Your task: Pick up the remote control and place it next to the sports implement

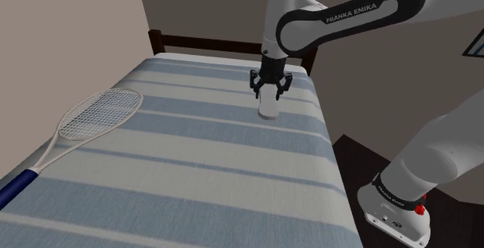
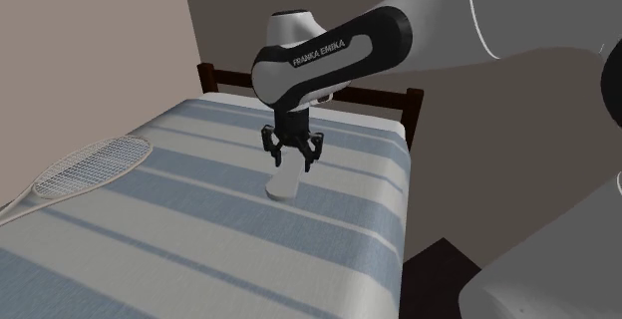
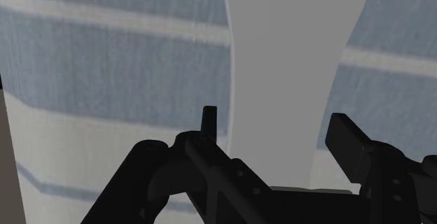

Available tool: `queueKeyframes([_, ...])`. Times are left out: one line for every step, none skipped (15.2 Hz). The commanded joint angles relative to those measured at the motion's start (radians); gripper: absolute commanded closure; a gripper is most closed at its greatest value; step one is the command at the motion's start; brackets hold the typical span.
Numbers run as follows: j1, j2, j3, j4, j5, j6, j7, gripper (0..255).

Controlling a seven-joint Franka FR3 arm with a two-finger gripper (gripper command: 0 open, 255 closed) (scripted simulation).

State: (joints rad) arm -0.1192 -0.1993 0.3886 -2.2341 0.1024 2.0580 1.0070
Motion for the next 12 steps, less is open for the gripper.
queueKeyframes([0.014, 0.042, 0.032, 0.047, -0.013, -0.005, 0.056, 255])
queueKeyframes([0.021, 0.069, 0.047, 0.075, -0.024, -0.006, 0.084, 255])
queueKeyframes([0.028, 0.097, 0.062, 0.104, -0.036, -0.009, 0.113, 255])
queueKeyframes([0.036, 0.125, 0.076, 0.134, -0.049, -0.012, 0.142, 255])
queueKeyframes([0.044, 0.155, 0.089, 0.165, -0.064, -0.016, 0.171, 255])
queueKeyframes([0.053, 0.186, 0.102, 0.198, -0.080, -0.021, 0.200, 255])
queueKeyframes([0.064, 0.217, 0.113, 0.232, -0.097, -0.026, 0.229, 255])
queueKeyframes([0.075, 0.250, 0.124, 0.267, -0.115, -0.033, 0.258, 255])
queueKeyframes([0.087, 0.283, 0.133, 0.304, -0.135, -0.041, 0.287, 255])
queueKeyframes([0.102, 0.317, 0.141, 0.342, -0.154, -0.050, 0.316, 255])
queueKeyframes([0.117, 0.352, 0.148, 0.382, -0.175, -0.060, 0.344, 255])
queueKeyframes([0.135, 0.388, 0.153, 0.423, -0.195, -0.072, 0.371, 255])
